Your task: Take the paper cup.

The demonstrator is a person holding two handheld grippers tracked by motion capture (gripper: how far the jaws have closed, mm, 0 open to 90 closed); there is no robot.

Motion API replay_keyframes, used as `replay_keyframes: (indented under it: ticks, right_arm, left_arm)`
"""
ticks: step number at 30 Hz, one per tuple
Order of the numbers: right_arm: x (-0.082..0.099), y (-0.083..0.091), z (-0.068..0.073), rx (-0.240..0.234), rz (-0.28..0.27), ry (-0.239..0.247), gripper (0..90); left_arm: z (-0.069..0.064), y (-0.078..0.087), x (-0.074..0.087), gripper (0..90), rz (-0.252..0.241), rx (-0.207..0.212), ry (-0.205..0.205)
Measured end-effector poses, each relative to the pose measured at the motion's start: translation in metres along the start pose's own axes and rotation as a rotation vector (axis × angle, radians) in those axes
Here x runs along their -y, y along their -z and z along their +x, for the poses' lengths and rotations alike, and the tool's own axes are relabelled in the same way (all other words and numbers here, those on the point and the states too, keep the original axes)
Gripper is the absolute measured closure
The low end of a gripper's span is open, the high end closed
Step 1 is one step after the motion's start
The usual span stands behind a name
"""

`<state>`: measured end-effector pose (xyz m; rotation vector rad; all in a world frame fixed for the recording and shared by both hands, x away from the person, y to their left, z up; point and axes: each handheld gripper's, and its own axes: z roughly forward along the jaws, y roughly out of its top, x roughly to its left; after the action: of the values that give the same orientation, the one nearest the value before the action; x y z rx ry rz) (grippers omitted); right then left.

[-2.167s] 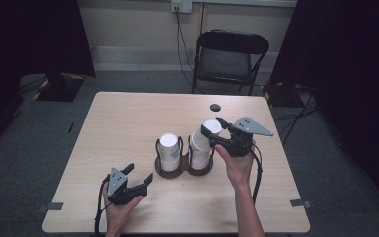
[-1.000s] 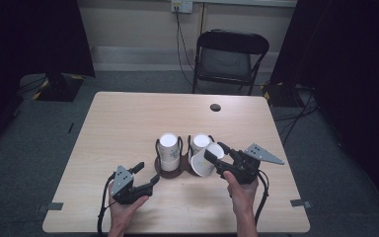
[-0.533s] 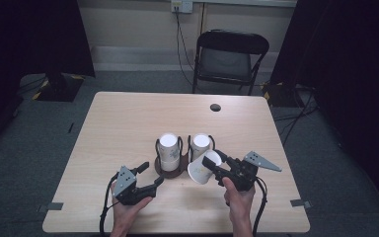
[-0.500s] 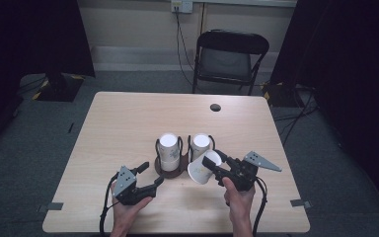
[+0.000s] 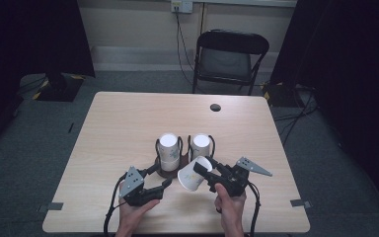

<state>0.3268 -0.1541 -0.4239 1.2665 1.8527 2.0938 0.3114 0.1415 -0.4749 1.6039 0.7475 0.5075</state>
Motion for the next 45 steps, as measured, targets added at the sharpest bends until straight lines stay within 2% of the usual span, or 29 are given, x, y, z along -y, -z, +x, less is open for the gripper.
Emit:
replay_keyframes:
  ticks: [3,5,10,17,18,23,28,32,34,38,45]
  right_arm:
    - [0.001,-0.004,0.003,-0.014,0.004,-0.010,37.0]
    - [0.001,-0.005,0.004,-0.038,-0.003,-0.027,37.0]
    - [0.002,-0.012,0.008,-0.061,0.010,-0.043,36.9]
    - [0.005,-0.019,0.011,-0.102,0.035,-0.064,36.9]
    - [0.007,-0.021,0.012,-0.116,0.038,-0.072,36.9]
    - [0.008,-0.023,0.013,-0.123,0.054,-0.084,36.8]
    - [0.010,-0.025,0.008,-0.148,0.076,-0.149,36.7]
    - [0.010,-0.026,0.000,-0.149,0.105,-0.217,36.4]
    - [0.010,-0.026,-0.002,-0.150,0.109,-0.227,36.4]
    - [0.011,-0.027,-0.005,-0.148,0.127,-0.244,35.8]
    - [0.012,-0.027,-0.006,-0.133,0.135,-0.238,33.7]
  left_arm:
    - [-0.003,-0.002,0.000,36.8,-0.002,0.012,-0.006]
    - [-0.003,-0.004,0.000,38.3,-0.003,0.034,0.005]
    - [-0.011,-0.010,0.000,41.4,0.007,0.058,-0.019]
    - [-0.015,-0.013,-0.002,44.1,0.006,0.069,-0.028]
    - [-0.017,-0.013,-0.002,46.9,0.000,0.073,-0.033]
    - [-0.020,-0.013,-0.003,53.5,-0.015,0.085,-0.027]
    - [-0.022,-0.011,-0.004,55.1,-0.035,0.071,-0.047]
    - [-0.025,-0.011,-0.006,58.4,-0.045,0.070,-0.064]
    - [-0.026,-0.012,-0.006,60.5,-0.041,0.071,-0.076]
    - [-0.027,-0.011,-0.006,63.8,-0.042,0.071,-0.075]
    - [-0.025,-0.010,-0.005,77.3,-0.048,0.075,-0.076]
